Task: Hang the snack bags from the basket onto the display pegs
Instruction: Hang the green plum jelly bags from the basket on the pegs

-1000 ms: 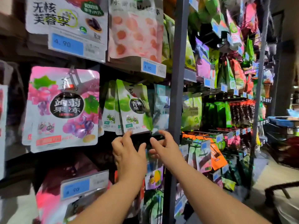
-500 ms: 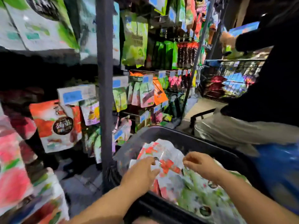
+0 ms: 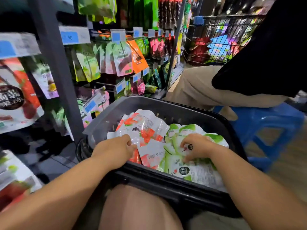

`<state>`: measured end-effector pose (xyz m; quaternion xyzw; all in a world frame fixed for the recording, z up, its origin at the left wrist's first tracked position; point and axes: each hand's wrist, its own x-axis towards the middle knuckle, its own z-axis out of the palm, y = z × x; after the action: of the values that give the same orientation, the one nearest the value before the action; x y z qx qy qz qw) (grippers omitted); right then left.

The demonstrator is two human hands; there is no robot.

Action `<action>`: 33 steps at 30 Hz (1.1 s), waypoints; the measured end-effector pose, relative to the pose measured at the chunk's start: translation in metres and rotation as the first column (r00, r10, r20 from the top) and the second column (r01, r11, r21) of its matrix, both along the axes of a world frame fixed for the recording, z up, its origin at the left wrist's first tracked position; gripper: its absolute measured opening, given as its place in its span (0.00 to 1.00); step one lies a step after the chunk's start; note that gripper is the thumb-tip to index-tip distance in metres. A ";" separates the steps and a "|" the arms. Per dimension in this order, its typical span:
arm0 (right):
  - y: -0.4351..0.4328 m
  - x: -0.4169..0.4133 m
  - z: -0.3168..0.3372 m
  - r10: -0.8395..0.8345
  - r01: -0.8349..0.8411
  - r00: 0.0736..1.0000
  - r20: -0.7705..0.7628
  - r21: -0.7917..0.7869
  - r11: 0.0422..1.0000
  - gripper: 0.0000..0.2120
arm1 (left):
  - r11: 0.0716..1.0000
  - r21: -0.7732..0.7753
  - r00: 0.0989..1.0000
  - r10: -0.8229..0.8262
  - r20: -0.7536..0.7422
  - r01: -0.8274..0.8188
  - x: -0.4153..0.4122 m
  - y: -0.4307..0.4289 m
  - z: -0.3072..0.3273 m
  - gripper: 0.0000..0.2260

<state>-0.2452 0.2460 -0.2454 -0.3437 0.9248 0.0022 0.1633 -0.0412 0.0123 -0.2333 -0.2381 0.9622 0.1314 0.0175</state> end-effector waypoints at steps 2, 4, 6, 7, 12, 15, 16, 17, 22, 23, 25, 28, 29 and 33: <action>0.004 -0.002 -0.003 -0.035 0.036 0.999 -0.039 0.035 0.999 0.34 | 1.000 0.000 1.000 -0.003 -0.003 0.003 0.000 0.001 -0.001 0.14; 0.006 -0.005 -0.003 -0.067 0.069 0.996 -0.052 0.038 0.997 0.37 | 1.000 -0.010 1.000 -0.010 -0.003 0.010 0.000 0.002 -0.001 0.14; 0.006 -0.006 -0.005 -0.091 0.092 0.993 -0.079 0.009 0.996 0.37 | 1.000 -0.021 1.000 -0.019 -0.002 0.019 -0.001 0.003 -0.001 0.14; 0.005 -0.007 -0.007 -0.109 0.108 0.988 -0.108 -0.015 0.994 0.36 | 1.000 -0.022 1.000 -0.022 -0.002 0.021 -0.001 0.003 -0.001 0.14; -0.009 -0.003 -0.001 -0.173 0.161 0.960 -0.219 -0.070 0.984 0.25 | 1.000 -0.020 1.000 -0.018 0.000 0.018 0.000 0.004 0.000 0.15; -0.009 0.009 0.010 -0.152 0.152 0.988 0.009 -0.036 0.988 0.18 | 1.000 -0.011 1.000 -0.020 0.004 0.020 0.000 0.003 -0.001 0.14; -0.007 0.015 0.012 -0.142 0.141 0.985 0.098 0.015 0.990 0.18 | 1.000 -0.006 1.000 -0.021 0.005 0.021 -0.001 0.003 -0.001 0.14; -0.006 0.020 0.014 -0.129 0.122 0.981 0.144 0.060 0.991 0.20 | 1.000 -0.001 1.000 -0.021 0.004 0.021 -0.001 0.002 -0.002 0.14; -0.012 0.027 0.015 -0.133 0.118 0.981 0.137 0.114 0.986 0.29 | 1.000 -0.001 1.000 -0.022 0.013 0.022 -0.001 0.000 -0.002 0.14; -0.013 0.028 0.016 -0.138 0.117 0.980 0.146 0.141 0.983 0.27 | 1.000 -0.003 1.000 -0.022 0.009 0.022 -0.001 0.001 -0.002 0.14; -0.012 0.028 0.015 -0.127 0.095 0.975 0.184 0.173 0.980 0.20 | 1.000 -0.004 1.000 -0.025 0.004 0.025 0.000 0.001 -0.002 0.14; -0.010 0.022 0.014 -0.086 0.073 0.986 0.140 0.092 0.993 0.19 | 0.999 0.000 0.999 -0.032 0.006 0.032 0.000 0.002 -0.002 0.14; -0.011 0.019 0.013 -0.096 0.094 0.990 0.102 0.029 0.995 0.18 | 1.000 0.006 1.000 -0.030 0.008 0.030 0.000 0.002 -0.002 0.15; -0.024 0.013 0.009 -0.281 0.268 0.960 0.008 -0.334 0.904 0.17 | 0.999 0.022 1.000 -0.028 0.014 0.027 0.000 0.001 -0.003 0.15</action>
<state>-0.2323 0.2217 -0.2359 -0.2326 0.9540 -0.1697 0.0833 -0.0413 0.0135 -0.2359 -0.2256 0.9637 0.1402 0.0286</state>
